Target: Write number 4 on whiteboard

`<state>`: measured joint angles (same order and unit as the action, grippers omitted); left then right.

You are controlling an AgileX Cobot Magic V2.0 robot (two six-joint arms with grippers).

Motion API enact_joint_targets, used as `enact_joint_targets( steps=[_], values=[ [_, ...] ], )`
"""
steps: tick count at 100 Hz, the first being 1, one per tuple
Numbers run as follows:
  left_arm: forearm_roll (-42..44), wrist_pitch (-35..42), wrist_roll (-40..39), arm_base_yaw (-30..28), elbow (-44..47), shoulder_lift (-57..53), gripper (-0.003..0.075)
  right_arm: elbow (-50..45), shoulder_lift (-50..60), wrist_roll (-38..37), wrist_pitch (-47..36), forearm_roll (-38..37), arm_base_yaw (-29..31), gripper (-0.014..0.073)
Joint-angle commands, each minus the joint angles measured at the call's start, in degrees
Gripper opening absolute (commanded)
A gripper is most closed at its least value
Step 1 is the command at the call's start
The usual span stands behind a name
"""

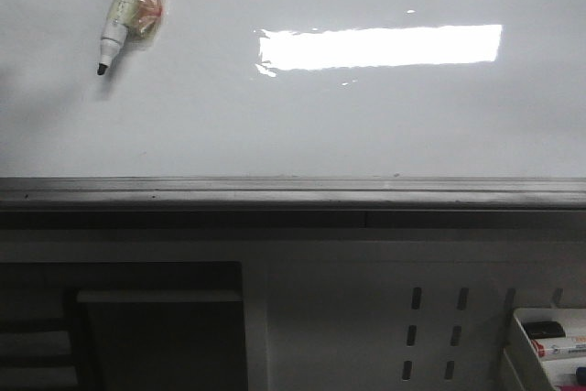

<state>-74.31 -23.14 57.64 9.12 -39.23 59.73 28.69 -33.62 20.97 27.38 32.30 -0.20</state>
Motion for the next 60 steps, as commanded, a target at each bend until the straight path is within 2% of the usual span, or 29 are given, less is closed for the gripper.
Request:
enact_joint_targets(
  steps=[1,17,60],
  values=[
    [-4.32,-2.30,2.93,0.41,-4.07,2.88,0.0395,1.93,-0.55,0.70,-4.13,0.66,-0.32,0.0448],
    [-5.14,-7.22,4.90,0.41,-7.74,8.67,0.0395,1.93,-0.55,0.70,-4.13,0.66,-0.32,0.0448],
    [-5.43,-9.66,6.95,0.41,-10.98,15.05,0.0394,1.93,-0.55,0.70,-4.97,0.66,-0.32,0.0448]
  ],
)
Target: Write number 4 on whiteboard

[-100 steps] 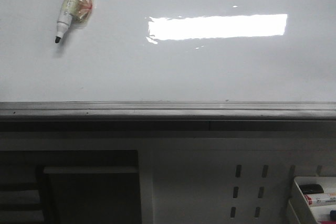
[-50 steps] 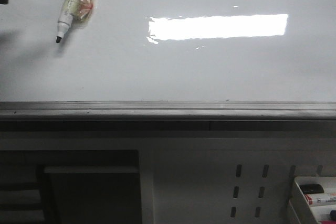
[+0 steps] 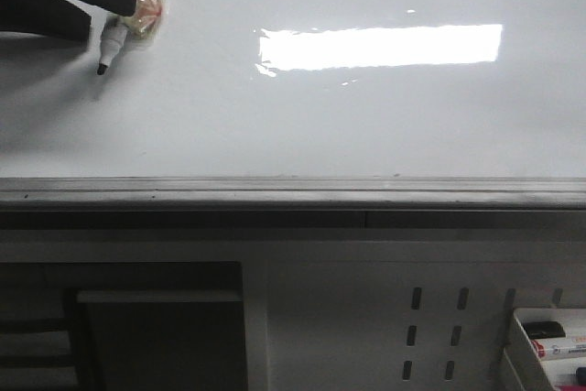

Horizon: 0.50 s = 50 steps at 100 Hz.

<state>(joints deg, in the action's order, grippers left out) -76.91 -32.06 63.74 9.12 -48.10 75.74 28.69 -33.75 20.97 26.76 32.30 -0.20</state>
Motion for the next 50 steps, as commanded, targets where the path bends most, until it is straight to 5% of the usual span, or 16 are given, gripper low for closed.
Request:
enact_joint_targets(
  steps=[1,50],
  values=[
    [-2.94,-0.74,0.96,0.41,-2.11,-0.96,0.0394,1.93,-0.42,0.70,-4.34,0.66,-0.32,0.0448],
    [-5.53,-0.37,5.25,0.41,-2.11,-0.14,0.0323,1.93,-0.42,0.70,-4.76,0.66,-0.32,0.0448]
  ],
)
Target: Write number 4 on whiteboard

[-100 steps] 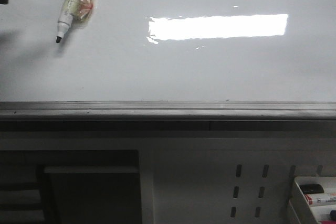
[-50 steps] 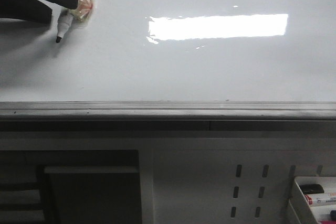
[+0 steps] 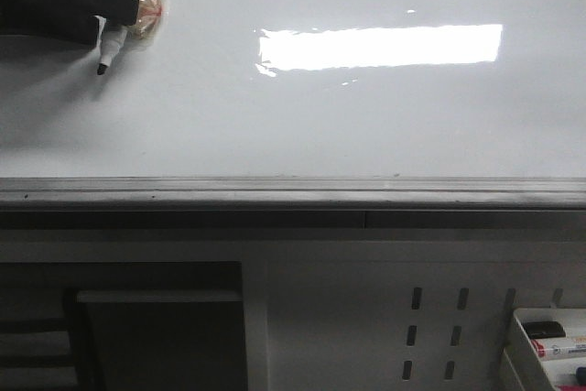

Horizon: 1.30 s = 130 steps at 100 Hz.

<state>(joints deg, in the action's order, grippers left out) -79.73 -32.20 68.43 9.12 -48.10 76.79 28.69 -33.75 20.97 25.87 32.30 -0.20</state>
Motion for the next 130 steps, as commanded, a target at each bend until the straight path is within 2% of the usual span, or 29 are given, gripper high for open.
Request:
enact_joint_targets(
  steps=[1,11,41,55,72,112,125,130],
  values=[
    [-2.71,-0.24,0.56,0.41,-2.11,-1.19,0.0321,1.93,-0.42,0.70,-3.87,0.66,-0.32,0.0448],
    [-3.31,-0.24,1.62,0.41,-2.11,-1.19,0.0293,1.93,-0.42,0.70,-3.87,0.66,-0.32,0.0448],
    [-4.74,0.50,3.53,0.41,-2.11,-1.19,0.0278,1.93,-0.42,0.70,-3.87,0.66,-0.32,0.0448],
    [-4.74,0.63,5.06,0.41,-2.11,-1.19,0.0160,1.93,-0.42,0.70,-3.87,0.66,-0.32,0.0448],
    [-4.74,0.31,6.09,0.41,-2.11,-1.19,-0.0020,1.93,-0.42,0.70,-3.87,0.66,-0.32,0.0448],
    [-4.05,-3.13,9.05,0.41,-2.11,-2.43,-0.0020,1.93,-0.42,0.70,-3.36,0.74,-0.32,0.0448],
    [-2.21,-5.99,11.19,0.51,-2.11,-5.31,-0.0021,2.49,-0.42,0.98,-0.75,2.48,-0.88,0.0447],
    [-0.36,-6.79,11.80,0.83,-2.11,-6.66,-0.0021,3.31,-0.79,3.57,0.56,4.45,-1.42,0.0447]
  ],
)
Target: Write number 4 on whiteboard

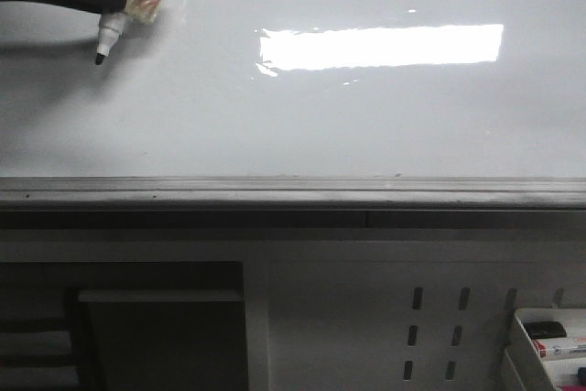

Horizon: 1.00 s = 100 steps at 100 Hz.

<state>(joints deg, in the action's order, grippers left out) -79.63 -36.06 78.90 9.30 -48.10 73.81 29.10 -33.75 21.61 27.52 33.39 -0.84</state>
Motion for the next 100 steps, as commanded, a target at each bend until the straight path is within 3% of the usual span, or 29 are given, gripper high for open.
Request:
enact_joint_targets(
  steps=[1,21,38,66,100],
  values=[
    [0.20,-2.93,1.31,0.95,-2.11,-3.89,-0.0020,3.02,-0.83,3.36,-0.94,3.75,-0.96,0.0447],
    [11.78,-2.11,1.40,9.02,-2.11,-8.99,-0.0021,9.11,-7.64,17.24,7.67,17.60,-3.70,0.0447],
    [21.91,3.99,-0.31,19.17,-2.11,-10.00,-0.0021,15.81,-15.76,25.07,16.84,26.16,-5.71,0.0447],
    [28.65,12.30,-2.10,29.94,-2.11,-8.64,-0.0021,26.34,-27.57,25.73,28.01,29.05,-9.81,0.0447],
    [29.12,15.73,-2.65,31.62,-2.11,-6.52,-0.0021,30.59,-33.45,25.63,29.88,30.70,-13.34,0.0447]
  ],
)
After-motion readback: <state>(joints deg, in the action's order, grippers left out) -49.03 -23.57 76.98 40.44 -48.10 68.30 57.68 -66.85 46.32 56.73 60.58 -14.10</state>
